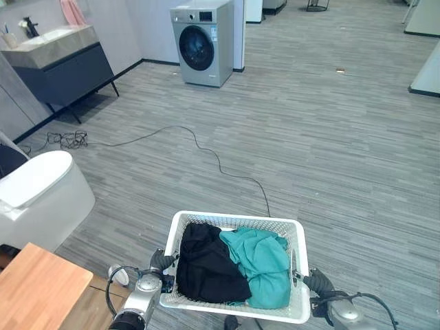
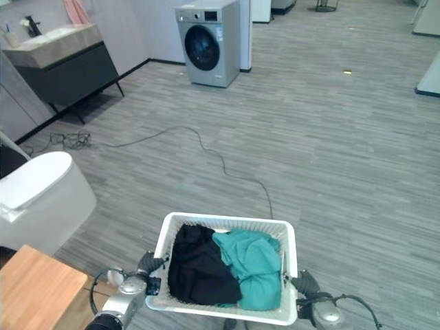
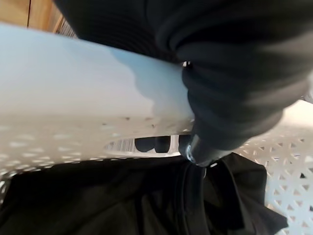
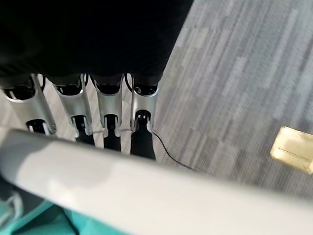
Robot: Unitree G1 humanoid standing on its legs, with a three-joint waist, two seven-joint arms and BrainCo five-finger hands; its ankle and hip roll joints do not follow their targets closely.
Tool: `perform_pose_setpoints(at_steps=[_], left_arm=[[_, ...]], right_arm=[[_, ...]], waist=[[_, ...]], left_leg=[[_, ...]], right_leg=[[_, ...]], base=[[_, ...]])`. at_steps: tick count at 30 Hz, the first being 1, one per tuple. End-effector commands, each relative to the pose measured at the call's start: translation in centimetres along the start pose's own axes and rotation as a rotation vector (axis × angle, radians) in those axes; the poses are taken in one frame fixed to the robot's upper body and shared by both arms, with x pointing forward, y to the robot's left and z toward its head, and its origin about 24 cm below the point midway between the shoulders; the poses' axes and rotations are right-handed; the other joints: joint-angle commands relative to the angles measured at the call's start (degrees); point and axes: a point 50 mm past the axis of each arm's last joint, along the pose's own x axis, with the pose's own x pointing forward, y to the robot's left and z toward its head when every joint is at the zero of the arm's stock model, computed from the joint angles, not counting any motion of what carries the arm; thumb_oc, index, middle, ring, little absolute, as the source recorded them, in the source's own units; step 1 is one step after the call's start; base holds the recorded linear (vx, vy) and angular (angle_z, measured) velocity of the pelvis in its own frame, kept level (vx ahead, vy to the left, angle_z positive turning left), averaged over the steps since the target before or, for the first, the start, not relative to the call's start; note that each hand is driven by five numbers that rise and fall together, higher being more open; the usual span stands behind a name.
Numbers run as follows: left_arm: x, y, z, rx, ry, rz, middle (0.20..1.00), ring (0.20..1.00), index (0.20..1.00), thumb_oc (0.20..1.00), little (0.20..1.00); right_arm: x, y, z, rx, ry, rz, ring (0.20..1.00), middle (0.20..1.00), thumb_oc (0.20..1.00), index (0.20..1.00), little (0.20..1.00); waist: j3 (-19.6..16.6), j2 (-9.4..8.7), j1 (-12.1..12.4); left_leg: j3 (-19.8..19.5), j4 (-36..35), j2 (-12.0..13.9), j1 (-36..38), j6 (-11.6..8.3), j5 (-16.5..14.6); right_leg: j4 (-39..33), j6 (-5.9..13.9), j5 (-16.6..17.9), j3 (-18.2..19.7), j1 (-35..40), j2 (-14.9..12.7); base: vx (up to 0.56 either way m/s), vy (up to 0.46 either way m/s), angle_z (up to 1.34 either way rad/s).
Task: Grab the laundry basket,head to the washer,open it,put in the laundry and shut it.
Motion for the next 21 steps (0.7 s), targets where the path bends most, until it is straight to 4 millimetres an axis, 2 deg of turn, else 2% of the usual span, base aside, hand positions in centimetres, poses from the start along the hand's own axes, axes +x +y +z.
perform_pose_setpoints(at_steps=[1, 2, 3, 4, 5, 6, 7, 8, 11, 12, 13, 14, 15, 17, 18, 21], left_arm=[[0.6, 3.7, 5.4, -0.084, -0.203, 0.019, 0.2, 0.2, 0.2, 0.2, 0.2], [0.6, 3.7, 5.4, -0.083, -0.203, 0.019, 0.2, 0.2, 0.2, 0.2, 0.2], [0.6, 4.0, 5.4, -0.083, -0.207, 0.025, 0.2, 0.2, 0.2, 0.2, 0.2], [0.6, 4.0, 5.4, -0.083, -0.208, 0.024, 0.2, 0.2, 0.2, 0.2, 0.2], [0.6, 4.0, 5.3, -0.071, -0.206, 0.028, 0.2, 0.2, 0.2, 0.2, 0.2], [0.6, 4.0, 5.4, -0.067, -0.21, 0.024, 0.2, 0.2, 0.2, 0.2, 0.2], [0.6, 3.9, 5.4, -0.067, -0.209, 0.024, 0.2, 0.2, 0.2, 0.2, 0.2], [0.5, 4.3, 5.7, -0.064, -0.226, 0.036, 0.2, 0.2, 0.2, 0.2, 0.2], [0.3, 4.6, 5.7, -0.071, -0.23, 0.041, 0.2, 0.2, 0.2, 0.2, 0.2], [0.0, 5.2, 4.8, -0.094, -0.216, 0.062, 0.2, 0.2, 0.2, 0.2, 0.2], [-0.4, 5.5, 4.1, -0.098, -0.209, 0.068, 0.2, 0.2, 0.2, 0.2, 0.2], [-0.7, 5.8, 3.5, -0.105, -0.198, 0.076, 0.2, 0.2, 0.2, 0.2, 0.2], [-1.1, 6.4, 3.4, -0.128, -0.215, 0.092, 0.2, 0.2, 0.2, 0.2, 0.2], [-1.2, 6.3, 3.4, -0.142, -0.222, 0.084, 0.2, 0.2, 0.2, 0.2, 0.2], [-1.3, 6.3, 3.4, -0.109, -0.223, 0.076, 0.2, 0.2, 0.2, 0.2, 0.2], [-1.3, 6.2, 3.5, -0.086, -0.224, 0.06, 0.2, 0.2, 0.2, 0.2, 0.2]], right_arm=[[-0.4, -2.8, 4.4, 0.06, -0.209, -0.036, 0.2, 0.2, 0.2, 0.2, 0.2], [-0.4, -2.8, 4.4, 0.06, -0.209, -0.036, 0.2, 0.2, 0.2, 0.2, 0.2], [-0.4, -2.8, 4.7, 0.057, -0.223, -0.035, 0.2, 0.2, 0.2, 0.2, 0.2], [-0.4, -2.8, 4.7, 0.057, -0.223, -0.036, 0.2, 0.2, 0.2, 0.2, 0.2], [-0.3, -2.5, 4.9, 0.058, -0.239, -0.034, 0.2, 0.2, 0.2, 0.2, 0.2], [-0.2, -2.2, 5.3, 0.049, -0.258, -0.022, 0.2, 0.2, 0.2, 0.2, 0.2], [-0.3, -2.2, 5.3, 0.049, -0.257, -0.022, 0.2, 0.2, 0.2, 0.2, 0.2], [-0.4, -2.3, 5.8, 0.03, -0.282, -0.025, 0.2, 0.2, 0.2, 0.2, 0.2], [0.2, -1.8, 6.9, 0.019, -0.308, -0.001, 0.2, 0.2, 0.2, 0.2, 0.2], [0.3, -1.1, 7.3, 0.012, -0.316, 0.035, 0.2, 0.2, 0.2, 0.2, 0.2], [0.7, -0.1, 8.2, 0.004, -0.344, 0.081, 0.2, 0.2, 0.2, 0.2, 0.2], [0.8, 0.4, 8.5, 0.015, -0.351, 0.096, 0.2, 0.2, 0.2, 0.2, 0.2], [1.2, 1.6, 9.0, 0.039, -0.361, 0.137, 0.2, 0.2, 0.2, 0.2, 0.2], [1.1, 2.0, 9.1, 0.021, -0.366, 0.168, 0.2, 0.2, 0.2, 0.2, 0.2], [1.0, 2.0, 9.0, 0.001, -0.364, 0.174, 0.2, 0.2, 0.2, 0.2, 0.2], [1.0, 2.2, 9.3, 0.003, -0.374, 0.19, 0.2, 0.2, 0.2, 0.2, 0.2]], waist=[[4.58, 0.35, 1.87], [4.47, 0.11, 1.93], [4.76, 0.95, 2.72], [4.7, 0.75, 2.88], [4.98, 1.62, 4.16], [5.28, 2.16, 5.0], [5.33, 1.91, 5.1], [5.46, 2.21, 6.19], [4.62, 2.43, 7.24], [3.64, 2.25, 8.18], [2.4, 0.99, 10.03], [1.48, 0.17, 11.02], [1.75, -1.47, 11.72], [1.79, -1.0, 11.92], [1.72, -0.81, 12.14], [1.46, -0.91, 11.89]], left_leg=[[7.42, -14.27, -5.91, 2.54, 3.41, 2.31], [7.59, -14.81, -6.12, 2.64, 3.47, 2.71], [9.04, -24.51, -5.85, 0.48, 3.36, 2.83], [9.3, -25.28, -6.01, 0.78, 3.41, 3.3], [11.78, -40.03, -4.98, -0.49, 3.48, 5.38], [13.01, -45.21, -4.45, -1.54, 3.11, 6.67], [13.23, -46.07, -4.73, -0.92, 3.14, 7.0], [14.7, -52.51, -3.91, -3.67, 2.63, 8.74], [13.84, -51.36, -4.56, -3.1, 2.8, 10.12], [12.2, -51.87, -5.29, -1.28, 4.17, 9.5], [9.2, -48.7, -6.64, -1.32, 5.32, 8.79], [8.76, -47.26, -7.14, -1.0, 6.13, 6.81], [12.15, -43.75, -9.07, 0.27, 8.59, 1.85], [12.06, -43.6, -9.66, 1.65, 9.27, 0.66], [11.61, -43.16, -10.72, 2.3, 9.64, 0.01], [9.98, -44.79, -11.88, 4.13, 10.69, -1.73]], right_leg=[[-5.48, 10.52, 1.95, 7.33, 6.03, -1.98], [-5.56, 10.56, 2.07, 7.41, 5.92, -2.24], [-6.33, 11.15, 1.14, 7.75, 7.33, -1.2], [-6.4, 11.19, 1.29, 7.93, 7.26, -1.44], [-7.03, 11.51, -0.16, 8.56, 9.0, -0.16], [-7.46, 11.63, -0.69, 8.57, 10.19, 0.42], [-7.52, 11.69, -0.81, 8.68, 10.4, 0.13], [-8.04, 11.88, -2.22, 9.05, 12.75, 0.25], [-7.56, 12.02, -4.38, 10.89, 15.38, 0.0], [-6.1, 12.18, -5.92, 12.53, 15.83, -0.45], [-2.84, 12.96, -6.97, 13.88, 16.73, -2.02], [-0.47, 14.32, -5.82, 14.62, 16.26, -2.87], [10.17, 21.06, 5.84, 16.34, 13.58, -5.18], [12.98, 22.11, 8.87, 16.63, 11.5, -5.09], [15.16, 22.9, 12.39, 16.73, 10.85, -4.82], [16.97, 23.55, 14.41, 15.9, 9.96, -5.44]], base=[[0.28, 0.004, -0.09], [0.36, 0.022, -0.11], [0.15, -0.005, -0.17], [0.39, -0.004, -0.51], [0.39, -0.013, -0.76], [0.4, -0.012, -0.75], [0.44, -0.012, -0.14], [0.3, 0.0, 0.05], [0.42, 0.041, -0.05], [0.75, 0.144, -0.55], [0.79, 0.14, -0.93], [1.09, 0.169, -1.65], [0.82, 0.126, -1.54], [0.65, 0.114, -0.94], [0.49, 0.099, -0.03], [0.37, 0.088, 0.61]])
